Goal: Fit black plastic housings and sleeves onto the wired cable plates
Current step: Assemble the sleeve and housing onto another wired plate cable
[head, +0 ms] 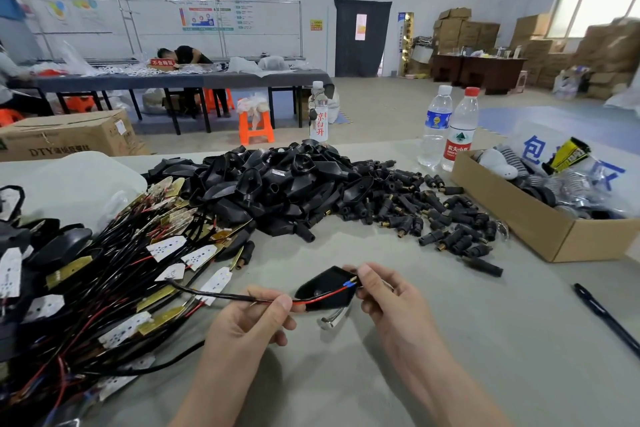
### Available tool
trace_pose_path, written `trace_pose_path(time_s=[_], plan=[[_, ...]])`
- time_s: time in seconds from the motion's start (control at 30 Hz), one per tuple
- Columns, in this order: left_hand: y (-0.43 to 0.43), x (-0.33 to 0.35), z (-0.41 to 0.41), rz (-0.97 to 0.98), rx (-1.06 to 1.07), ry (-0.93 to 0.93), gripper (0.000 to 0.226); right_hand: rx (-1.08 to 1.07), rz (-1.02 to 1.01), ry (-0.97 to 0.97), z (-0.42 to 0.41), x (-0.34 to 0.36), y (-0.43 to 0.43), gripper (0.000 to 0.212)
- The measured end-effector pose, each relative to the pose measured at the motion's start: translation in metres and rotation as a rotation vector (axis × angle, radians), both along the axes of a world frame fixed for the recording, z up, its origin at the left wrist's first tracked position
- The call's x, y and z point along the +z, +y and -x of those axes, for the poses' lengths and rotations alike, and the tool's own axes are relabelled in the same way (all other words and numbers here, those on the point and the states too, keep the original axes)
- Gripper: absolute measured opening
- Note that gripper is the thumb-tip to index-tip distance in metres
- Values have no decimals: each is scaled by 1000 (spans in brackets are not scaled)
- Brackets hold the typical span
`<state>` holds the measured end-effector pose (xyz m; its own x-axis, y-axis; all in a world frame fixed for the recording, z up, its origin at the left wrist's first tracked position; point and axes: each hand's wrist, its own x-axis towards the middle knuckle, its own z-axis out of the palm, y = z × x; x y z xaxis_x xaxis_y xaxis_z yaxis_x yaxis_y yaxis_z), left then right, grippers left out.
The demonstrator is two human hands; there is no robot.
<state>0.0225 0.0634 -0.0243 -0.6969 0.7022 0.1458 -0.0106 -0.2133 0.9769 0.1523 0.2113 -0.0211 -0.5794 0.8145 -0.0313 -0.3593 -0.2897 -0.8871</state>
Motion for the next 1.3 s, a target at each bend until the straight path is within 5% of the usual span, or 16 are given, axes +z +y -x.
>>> trace_pose_path(time_s=[0.43, 0.83, 1.03, 1.3], plan=[[2, -3, -3, 21, 85, 63, 9, 31, 168, 126, 3, -1, -3, 42], [2, -1, -1, -7, 28, 5, 31, 66, 189, 163, 3, 4, -11, 34], [0, 1, 0, -11, 50, -33, 12, 121, 226, 165, 3, 8, -16, 35], [6, -4, -7, 62, 165, 240, 6, 172, 337, 225, 8, 8, -29, 33]])
